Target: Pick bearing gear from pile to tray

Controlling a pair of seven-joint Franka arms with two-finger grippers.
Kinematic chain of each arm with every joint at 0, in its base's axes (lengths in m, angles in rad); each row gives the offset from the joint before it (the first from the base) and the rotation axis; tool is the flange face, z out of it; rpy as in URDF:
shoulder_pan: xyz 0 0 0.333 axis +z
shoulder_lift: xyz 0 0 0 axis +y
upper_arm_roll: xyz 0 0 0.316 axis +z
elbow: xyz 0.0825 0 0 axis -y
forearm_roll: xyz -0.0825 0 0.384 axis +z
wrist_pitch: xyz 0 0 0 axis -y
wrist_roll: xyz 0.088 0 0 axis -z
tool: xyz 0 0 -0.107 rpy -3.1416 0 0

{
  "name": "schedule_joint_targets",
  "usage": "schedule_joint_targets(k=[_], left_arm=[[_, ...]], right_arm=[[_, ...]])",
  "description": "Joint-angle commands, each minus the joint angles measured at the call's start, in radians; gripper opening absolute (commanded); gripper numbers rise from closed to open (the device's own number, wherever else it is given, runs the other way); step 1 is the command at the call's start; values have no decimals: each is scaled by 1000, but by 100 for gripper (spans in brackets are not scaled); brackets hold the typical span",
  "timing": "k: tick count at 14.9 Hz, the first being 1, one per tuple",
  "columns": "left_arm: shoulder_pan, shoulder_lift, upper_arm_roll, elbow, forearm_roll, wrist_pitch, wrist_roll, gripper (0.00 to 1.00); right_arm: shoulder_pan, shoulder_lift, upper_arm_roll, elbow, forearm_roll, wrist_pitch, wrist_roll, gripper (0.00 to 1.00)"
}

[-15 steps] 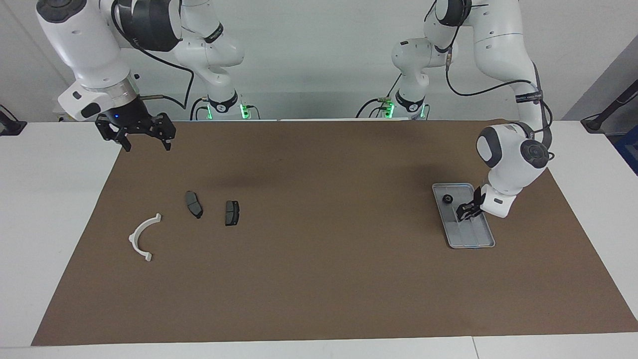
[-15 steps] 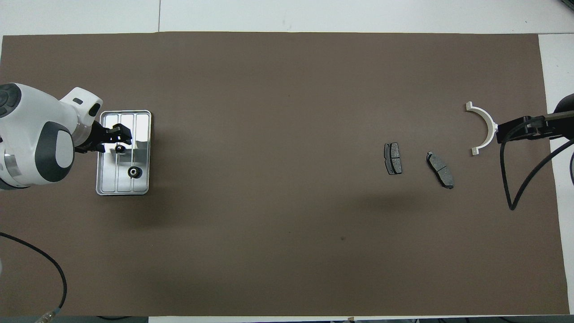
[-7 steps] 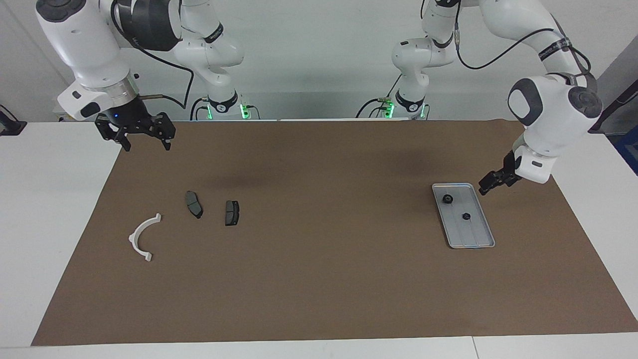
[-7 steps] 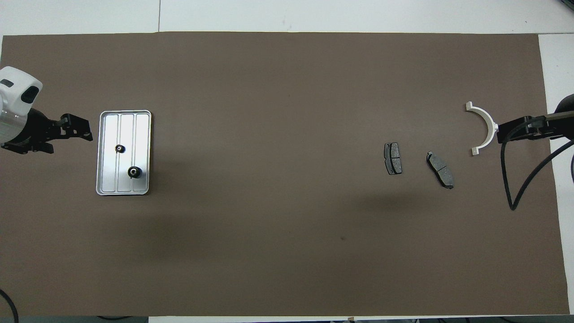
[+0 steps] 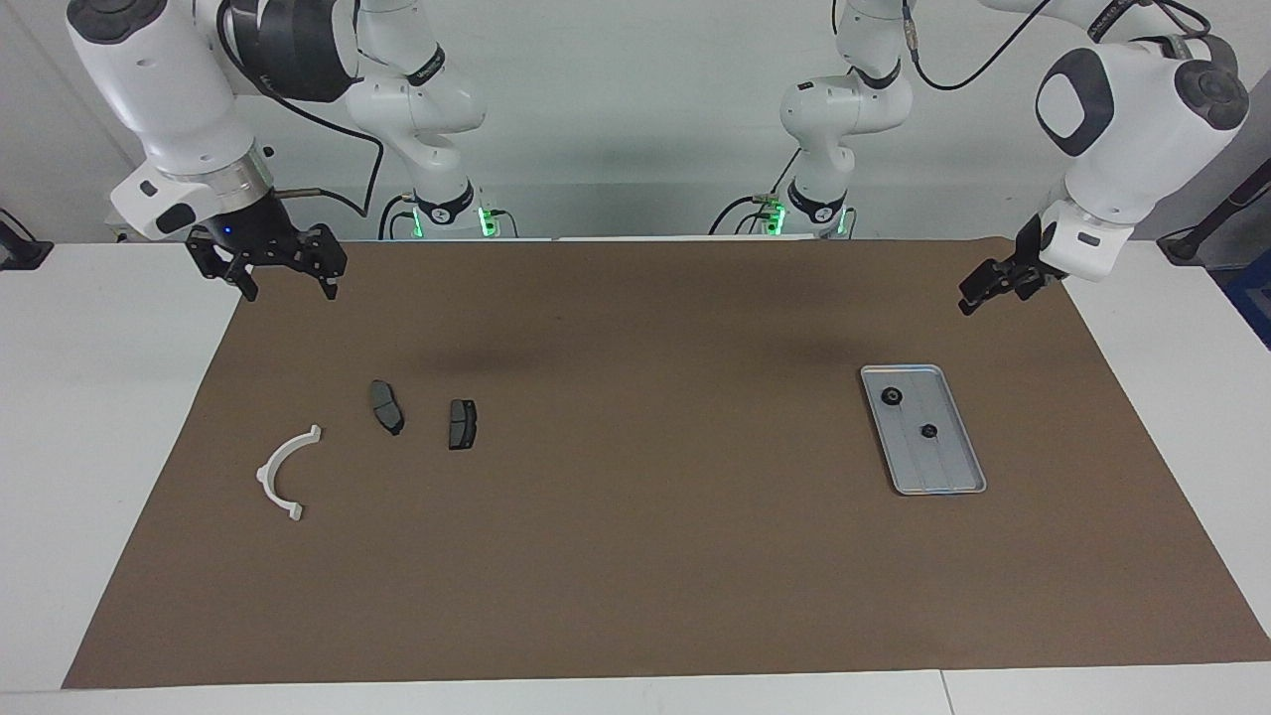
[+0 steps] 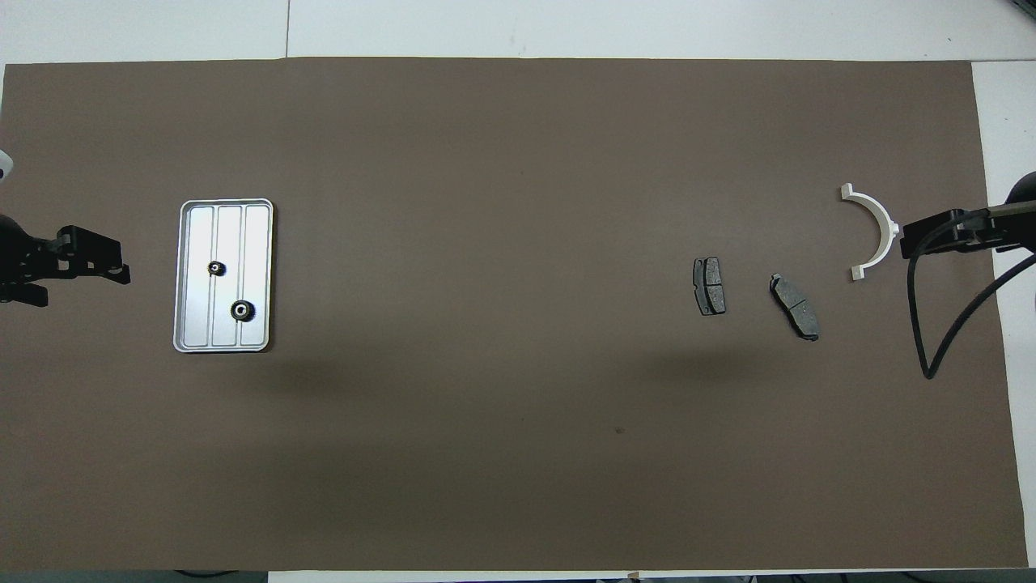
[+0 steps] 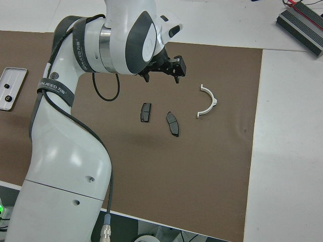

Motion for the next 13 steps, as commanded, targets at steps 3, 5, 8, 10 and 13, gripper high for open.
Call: schedule_joint_targets(k=[3,5,8,10,13], left_arm=[[-47,-19,6,16,3,-38,17,100],[-51,-19,12,16,3,-38,19,100],[-53,-24,6,13,2,-34,16,100],[-53,-25,8,9,2,-32,11,100],[-53,-21,8,16,3,-26,8,100]], right_arm=[[-12,-28,4,-42,19,27,-8,100],[-13,-28,4,-42,18,29,-12,100],[-13,-28,4,-42,19,27,-10,100],[-13,-28,4,-42,19,29,-12,100],[-13,-28,3,-42,19,29,-10,100]])
